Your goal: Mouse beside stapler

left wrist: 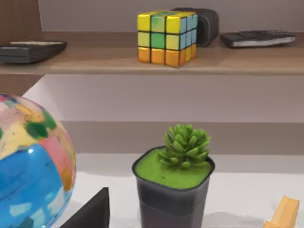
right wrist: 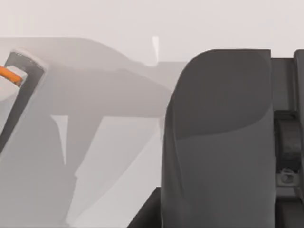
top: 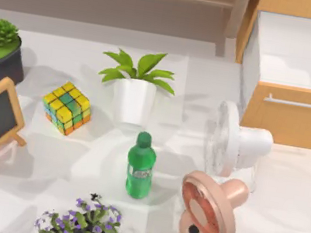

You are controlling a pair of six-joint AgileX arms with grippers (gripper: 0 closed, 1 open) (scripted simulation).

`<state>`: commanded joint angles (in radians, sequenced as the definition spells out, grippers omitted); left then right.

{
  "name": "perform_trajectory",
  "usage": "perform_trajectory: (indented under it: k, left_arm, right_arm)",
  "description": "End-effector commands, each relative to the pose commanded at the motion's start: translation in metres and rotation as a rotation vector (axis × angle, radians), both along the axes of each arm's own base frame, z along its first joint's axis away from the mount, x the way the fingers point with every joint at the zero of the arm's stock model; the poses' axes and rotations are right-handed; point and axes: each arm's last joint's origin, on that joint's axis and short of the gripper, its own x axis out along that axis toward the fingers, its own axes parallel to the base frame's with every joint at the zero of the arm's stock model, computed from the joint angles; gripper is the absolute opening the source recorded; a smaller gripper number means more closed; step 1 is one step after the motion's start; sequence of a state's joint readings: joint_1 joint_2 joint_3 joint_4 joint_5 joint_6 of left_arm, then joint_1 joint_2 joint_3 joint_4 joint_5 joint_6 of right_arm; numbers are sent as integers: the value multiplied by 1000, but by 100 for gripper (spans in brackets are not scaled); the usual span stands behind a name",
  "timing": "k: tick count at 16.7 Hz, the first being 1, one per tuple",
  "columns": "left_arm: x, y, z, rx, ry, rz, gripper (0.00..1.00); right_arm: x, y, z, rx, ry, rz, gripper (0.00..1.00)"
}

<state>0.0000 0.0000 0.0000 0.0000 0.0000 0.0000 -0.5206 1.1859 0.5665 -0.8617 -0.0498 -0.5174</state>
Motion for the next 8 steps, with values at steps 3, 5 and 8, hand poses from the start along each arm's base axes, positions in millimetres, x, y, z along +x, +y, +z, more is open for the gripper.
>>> perform_trajectory:
  k: [3,5,8]
  left_arm:
    - [0,0,0,0,0,0,100]
    - [0,0,0,0,0,0,100]
    - [0,0,0,0,0,0,100]
  right_arm:
    - [0,0,0,0,0,0,0]
    - [1,0,0,1,1,1,0]
    - [1,0,0,-2,-6,1,0]
